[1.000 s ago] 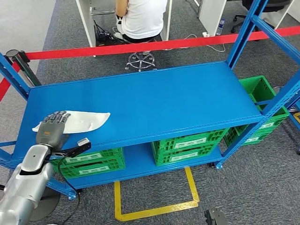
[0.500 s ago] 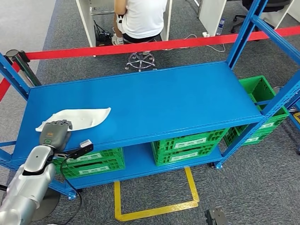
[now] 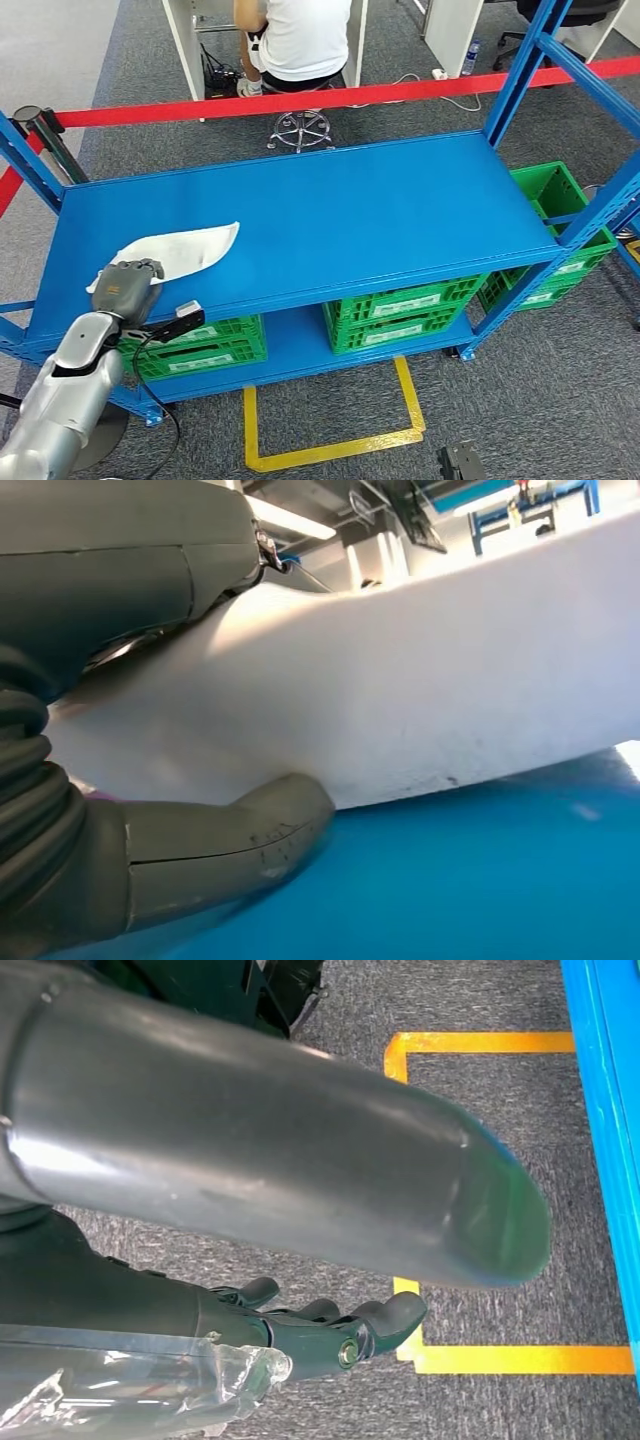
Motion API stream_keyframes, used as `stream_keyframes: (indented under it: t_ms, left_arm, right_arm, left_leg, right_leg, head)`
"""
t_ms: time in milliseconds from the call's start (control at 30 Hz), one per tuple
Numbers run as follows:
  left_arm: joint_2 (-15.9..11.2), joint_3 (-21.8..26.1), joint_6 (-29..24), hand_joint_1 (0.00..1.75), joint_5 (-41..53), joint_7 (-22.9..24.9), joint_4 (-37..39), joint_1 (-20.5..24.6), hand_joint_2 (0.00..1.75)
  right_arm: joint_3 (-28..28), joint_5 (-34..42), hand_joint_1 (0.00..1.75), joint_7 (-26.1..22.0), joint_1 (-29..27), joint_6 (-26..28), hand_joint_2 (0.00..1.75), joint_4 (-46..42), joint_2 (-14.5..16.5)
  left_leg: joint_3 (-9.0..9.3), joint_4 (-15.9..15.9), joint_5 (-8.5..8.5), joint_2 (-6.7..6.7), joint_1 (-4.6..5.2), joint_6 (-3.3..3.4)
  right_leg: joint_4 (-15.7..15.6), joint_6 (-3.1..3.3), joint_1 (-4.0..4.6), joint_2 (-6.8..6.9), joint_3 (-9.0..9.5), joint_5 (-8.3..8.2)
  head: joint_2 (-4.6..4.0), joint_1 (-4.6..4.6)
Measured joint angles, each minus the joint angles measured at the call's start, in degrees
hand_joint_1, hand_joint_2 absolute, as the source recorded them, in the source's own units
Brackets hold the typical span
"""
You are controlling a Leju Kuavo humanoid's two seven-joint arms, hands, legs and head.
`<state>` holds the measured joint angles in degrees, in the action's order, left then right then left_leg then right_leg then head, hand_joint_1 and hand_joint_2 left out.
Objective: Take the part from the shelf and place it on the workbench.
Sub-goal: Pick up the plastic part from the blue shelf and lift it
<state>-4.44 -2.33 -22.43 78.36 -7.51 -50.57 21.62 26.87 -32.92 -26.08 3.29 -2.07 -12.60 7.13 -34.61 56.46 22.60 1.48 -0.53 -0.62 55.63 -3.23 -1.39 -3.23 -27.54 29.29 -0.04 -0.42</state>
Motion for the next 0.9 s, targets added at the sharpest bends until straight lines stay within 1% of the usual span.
stream_keyframes:
  t_ms: [133, 400, 533, 700, 900]
  left_arm:
    - [0.38, -0.08, -0.17, 1.73, -0.62, 0.74, -2.43, -1.39, 1.75]
    - [1.34, -0.08, -0.7, 1.73, -2.17, 0.55, -7.67, -4.68, 1.75]
    - [1.75, -0.11, -0.43, 1.73, -3.86, -0.88, -10.11, -6.41, 1.75]
    - [3.13, -1.63, -0.15, 1.73, -4.93, -2.09, -17.31, -11.71, 1.75]
    - [5.04, -3.51, -2.7, 1.73, -5.14, -1.37, -27.54, -18.78, 1.75]
  right_arm:
    - [0.29, -0.09, 0.0, 0.0, -0.08, -0.01, 0.0, 0.01, 0.0]
    - [0.84, -0.1, 0.0, 0.0, -0.31, 0.01, 0.0, 0.01, 0.0]
    - [0.96, -0.1, 0.0, 0.0, -0.37, 0.04, 0.0, 0.01, 0.0]
    - [1.55, -0.13, 0.0, -0.09, -0.64, 0.34, 0.0, 0.01, 0.0]
    - [2.42, -0.13, 0.0, -0.63, -1.22, 0.63, 0.0, 0.01, 0.0]
  left_leg:
    - [0.0, 0.0, 0.0, 0.0, 0.0, 0.0]
    - [0.0, 0.0, 0.0, 0.0, 0.0, 0.0]
    - [-0.01, 0.0, 0.0, 0.0, 0.0, 0.0]
    - [-0.03, 0.05, 0.09, 0.0, 0.06, 0.05]
    - [-0.04, 0.18, 0.36, 0.02, 0.52, 0.42]
  right_leg:
    - [0.0, 0.0, 0.0, -0.01, -0.04, 0.0]
    - [0.0, 0.0, 0.0, -0.01, -0.13, 0.0]
    - [0.0, 0.0, 0.0, -0.03, -0.13, 0.0]
    - [-0.05, -0.02, -0.05, -0.05, -0.13, 0.02]
    - [-0.11, -0.3, -0.46, -0.05, -0.11, 0.16]
  head:
    - [0.0, -0.01]
    - [0.0, 0.0]
    - [0.0, -0.02]
    - [0.0, -0.01]
    - [0.0, -0.03]
